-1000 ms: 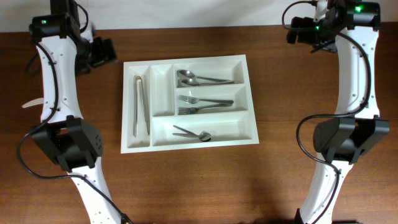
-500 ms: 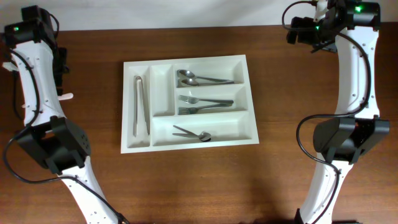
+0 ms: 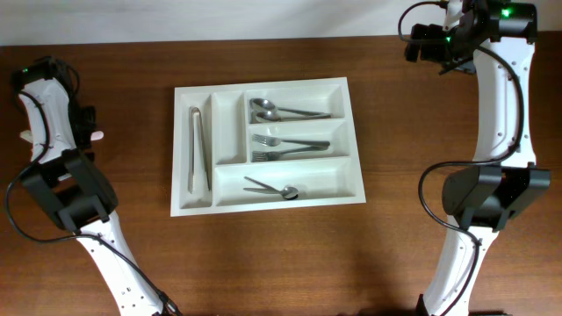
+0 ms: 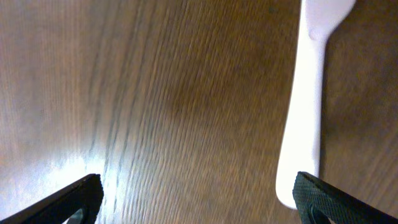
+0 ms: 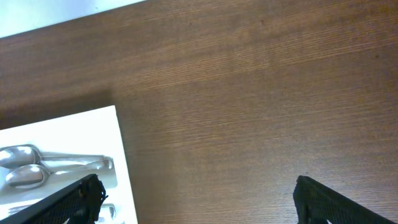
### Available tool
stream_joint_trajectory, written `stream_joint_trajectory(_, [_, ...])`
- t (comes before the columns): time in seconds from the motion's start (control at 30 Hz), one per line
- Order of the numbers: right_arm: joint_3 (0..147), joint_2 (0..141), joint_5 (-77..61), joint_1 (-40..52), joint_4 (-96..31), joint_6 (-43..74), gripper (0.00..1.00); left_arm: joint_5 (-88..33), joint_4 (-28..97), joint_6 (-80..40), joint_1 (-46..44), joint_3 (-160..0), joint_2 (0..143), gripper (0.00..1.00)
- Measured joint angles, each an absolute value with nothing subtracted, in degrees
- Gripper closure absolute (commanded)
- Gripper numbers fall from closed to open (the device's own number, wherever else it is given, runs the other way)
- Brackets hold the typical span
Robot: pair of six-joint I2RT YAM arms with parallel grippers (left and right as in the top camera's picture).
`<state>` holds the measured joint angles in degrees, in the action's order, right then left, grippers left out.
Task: Pack container
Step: 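Lower the left gripper over the pink plastic knife on the table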
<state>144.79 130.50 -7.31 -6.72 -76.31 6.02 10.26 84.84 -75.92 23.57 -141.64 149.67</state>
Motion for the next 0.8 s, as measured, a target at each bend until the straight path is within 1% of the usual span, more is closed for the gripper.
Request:
stream_joint_trajectory(0.27, [144.8, 130.5, -7.3, -6.7, -76.3, 6.0, 0.01, 9.2, 79.2, -71.5, 24.2, -141.6, 150.0, 0.06])
stream_joint_trajectory(0.8, [144.8, 130.5, -7.3, -6.7, -76.3, 6.0, 0.01, 8.9, 75.5, -69.8, 24.2, -141.6, 152.0, 0.07])
